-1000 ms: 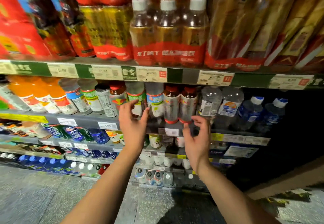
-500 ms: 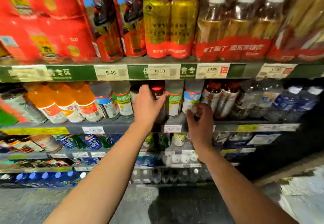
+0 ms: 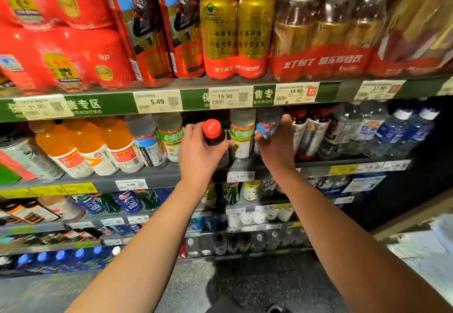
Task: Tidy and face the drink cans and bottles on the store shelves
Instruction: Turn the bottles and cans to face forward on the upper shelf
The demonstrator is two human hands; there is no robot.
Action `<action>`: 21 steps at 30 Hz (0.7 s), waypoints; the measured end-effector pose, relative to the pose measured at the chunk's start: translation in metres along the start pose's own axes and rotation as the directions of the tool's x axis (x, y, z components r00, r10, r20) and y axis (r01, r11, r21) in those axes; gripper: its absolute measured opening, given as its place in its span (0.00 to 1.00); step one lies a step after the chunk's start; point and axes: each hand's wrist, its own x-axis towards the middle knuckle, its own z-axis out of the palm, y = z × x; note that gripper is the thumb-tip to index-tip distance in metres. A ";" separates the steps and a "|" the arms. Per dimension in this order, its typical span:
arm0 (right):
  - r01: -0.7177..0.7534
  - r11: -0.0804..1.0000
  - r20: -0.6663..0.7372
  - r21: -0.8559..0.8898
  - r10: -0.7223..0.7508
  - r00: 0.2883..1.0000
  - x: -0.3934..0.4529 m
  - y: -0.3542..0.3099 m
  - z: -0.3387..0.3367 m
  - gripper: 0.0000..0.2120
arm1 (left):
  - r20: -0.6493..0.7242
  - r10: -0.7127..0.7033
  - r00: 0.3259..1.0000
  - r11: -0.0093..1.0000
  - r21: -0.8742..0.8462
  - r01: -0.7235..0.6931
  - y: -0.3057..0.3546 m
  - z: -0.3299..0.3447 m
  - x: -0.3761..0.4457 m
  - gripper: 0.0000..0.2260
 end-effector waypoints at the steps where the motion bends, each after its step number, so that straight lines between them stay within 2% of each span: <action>1: -0.003 1.000 -0.038 0.024 0.004 0.999 0.001 -0.002 0.000 0.28 | -0.005 0.001 1.000 1.000 0.007 -0.001 -0.001 0.000 -0.001 0.29; 4: -0.021 0.994 -0.136 0.108 0.036 0.990 0.002 -0.006 -0.002 0.20 | -0.006 -0.012 1.000 1.000 -0.006 0.012 0.000 0.002 -0.005 0.28; 7: 0.064 0.991 -0.238 0.119 -0.034 0.971 0.000 -0.004 -0.001 0.20 | -0.005 -0.027 1.000 0.999 -0.034 0.027 0.001 0.005 -0.009 0.27; 9: 0.058 0.994 -0.222 0.089 -0.037 0.974 0.001 -0.002 0.000 0.22 | -0.015 -0.031 0.999 0.998 -0.052 0.030 -0.001 0.007 -0.010 0.28; 11: -0.015 0.998 -0.186 0.067 0.027 0.982 0.003 -0.007 -0.002 0.27 | -0.026 -0.038 0.999 0.996 -0.077 0.036 -0.003 0.009 -0.012 0.30; 16: -0.104 0.993 -0.202 0.058 0.113 0.973 -0.002 -0.018 -0.006 0.33 | 0.004 -0.069 0.998 0.992 -0.103 0.069 -0.002 0.011 -0.015 0.32; 19: -0.126 0.988 -0.183 0.090 0.140 0.973 -0.002 -0.017 -0.010 0.36 | 0.039 -0.078 0.996 0.990 -0.117 0.082 -0.005 0.011 -0.019 0.33; 21: -0.089 0.993 -0.208 0.076 0.103 0.973 -0.004 -0.013 -0.012 0.35 | 0.058 -0.080 0.995 0.988 -0.127 0.087 -0.007 0.010 -0.022 0.33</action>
